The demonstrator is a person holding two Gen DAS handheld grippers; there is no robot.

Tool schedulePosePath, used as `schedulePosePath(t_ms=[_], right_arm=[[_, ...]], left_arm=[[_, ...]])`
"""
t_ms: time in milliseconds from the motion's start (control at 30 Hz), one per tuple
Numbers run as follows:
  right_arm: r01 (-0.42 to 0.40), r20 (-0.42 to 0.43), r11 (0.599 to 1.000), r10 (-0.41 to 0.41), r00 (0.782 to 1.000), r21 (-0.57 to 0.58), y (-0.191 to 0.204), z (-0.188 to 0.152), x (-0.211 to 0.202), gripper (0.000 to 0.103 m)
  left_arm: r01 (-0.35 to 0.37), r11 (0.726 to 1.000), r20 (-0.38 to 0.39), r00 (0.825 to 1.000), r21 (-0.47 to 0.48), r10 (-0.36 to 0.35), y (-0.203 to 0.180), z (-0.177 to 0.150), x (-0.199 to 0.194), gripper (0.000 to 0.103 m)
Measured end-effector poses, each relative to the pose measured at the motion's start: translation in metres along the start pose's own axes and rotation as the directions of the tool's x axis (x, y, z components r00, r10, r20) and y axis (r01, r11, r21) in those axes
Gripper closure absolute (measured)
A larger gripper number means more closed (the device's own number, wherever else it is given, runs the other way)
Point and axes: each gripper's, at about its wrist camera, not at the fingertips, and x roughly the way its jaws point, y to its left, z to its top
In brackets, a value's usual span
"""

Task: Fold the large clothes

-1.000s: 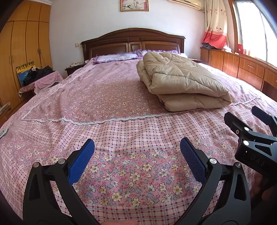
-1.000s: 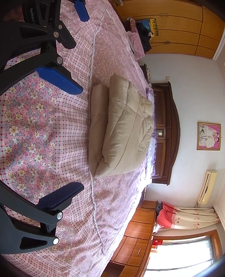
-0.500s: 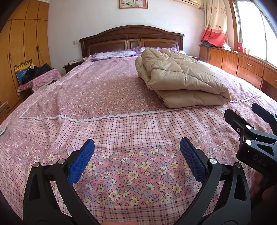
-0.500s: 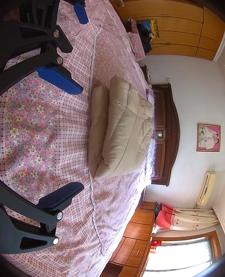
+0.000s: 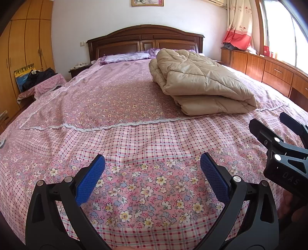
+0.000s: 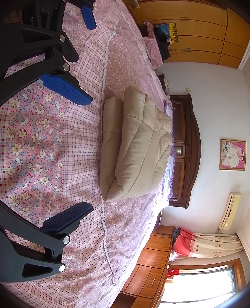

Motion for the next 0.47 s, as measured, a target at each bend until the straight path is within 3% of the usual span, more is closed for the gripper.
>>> schedulePosePath(t_ms=[333,433,467], right_arm=[[0.010,0.008,1.000,-0.010,1.000,0.000,0.000,0.000,-0.002,0.006],[0.063,0.011,0.998,-0.063,0.998,-0.019,-0.019,0.019,-0.006,0.006],[0.126,0.000,0.992,-0.126,0.992,-0.001,-0.043,0.035,-0.003,0.006]], left_arm=[[-0.025,1.000,-0.028,0.999,-0.019,0.025,0.007,0.005,0.005,0.004],[-0.082,0.996,-0.005,0.997,-0.030,0.082,0.024,0.023,0.003,0.004],[-0.104,0.993,-0.011,0.995,-0.048,0.104,0.033,0.032,0.005,0.004]])
